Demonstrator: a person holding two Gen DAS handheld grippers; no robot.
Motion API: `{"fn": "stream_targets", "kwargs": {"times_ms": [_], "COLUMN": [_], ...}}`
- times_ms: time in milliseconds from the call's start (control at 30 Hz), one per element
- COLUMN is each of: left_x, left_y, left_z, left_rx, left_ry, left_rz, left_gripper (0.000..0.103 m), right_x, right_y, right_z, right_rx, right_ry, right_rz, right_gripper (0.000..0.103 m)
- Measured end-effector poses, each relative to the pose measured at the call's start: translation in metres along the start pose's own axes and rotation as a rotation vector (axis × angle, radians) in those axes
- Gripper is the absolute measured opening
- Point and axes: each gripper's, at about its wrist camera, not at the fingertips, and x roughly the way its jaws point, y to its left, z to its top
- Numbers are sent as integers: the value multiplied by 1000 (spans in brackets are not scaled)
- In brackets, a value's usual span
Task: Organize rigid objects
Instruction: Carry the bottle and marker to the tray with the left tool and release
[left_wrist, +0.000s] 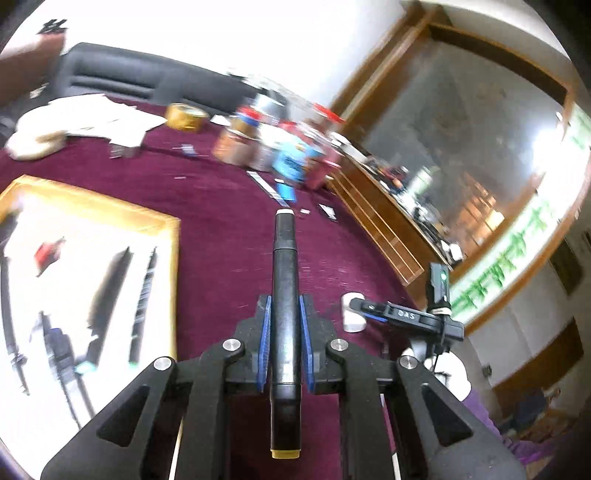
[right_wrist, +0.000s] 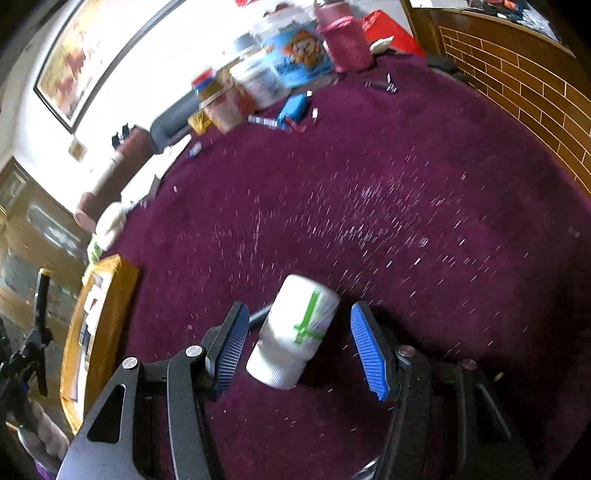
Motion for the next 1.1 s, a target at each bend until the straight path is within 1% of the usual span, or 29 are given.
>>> {"fn": "stream_targets", "kwargs": {"times_ms": [67, 100, 133, 167, 300, 433, 533, 633, 667, 700, 767, 833, 967, 1033, 1100], "left_x": [-14, -21, -31, -39, -72, -91, -97, -93, -91, -89, -88, -92, -101, -108, -115], "left_y": [18, 29, 41, 49, 79, 109, 127, 140, 140, 137, 138, 141, 141, 144, 147], "left_z": [-5, -8, -12, -17, -38, -55, -64, -70, -71, -70, -70, -71, -71, -71, -70], "left_rx": [-35, -57, -81, -97, -157, -230, -275, -319, -313, -303, -327, -338, -329, -341, -355], "left_ry": [-16, -22, -32, -38, -63, -68, -62, -14, -5, -6, -16, -30, -67, -90, -111], "left_rz": [26, 43, 70, 91, 172, 252, 303, 344, 362, 373, 371, 360, 385, 383, 384], "left_gripper": [12, 12, 12, 12, 12, 12, 12, 14, 20, 24, 39, 45, 47, 49, 49], "right_x": [2, 3, 4, 5, 1, -9, -19, -28, -29, -29, -25, -19, -1, 8, 20], "right_y": [7, 9, 10, 9, 13, 23, 43, 75, 88, 101, 129, 158, 210, 234, 262], "right_z": [-1, -1, 0, 0, -3, -9, -10, -13, -15, -18, -24, -33, -54, -64, -76], "right_rx": [-15, -13, -8, -3, 7, 29, 16, -34, -58, -76, -118, -162, -235, -286, -346], "right_ry": [-12, -14, -10, -1, -10, -14, -9, 1, 8, 16, 47, 91, 187, 221, 253], "right_rz": [-43, -56, -63, -60, -61, 15, 94, 171, 198, 220, 276, 324, 398, 408, 405], "right_gripper": [52, 45, 32, 30, 29, 30, 30, 30, 30, 30, 30, 30, 30, 30, 30]}}
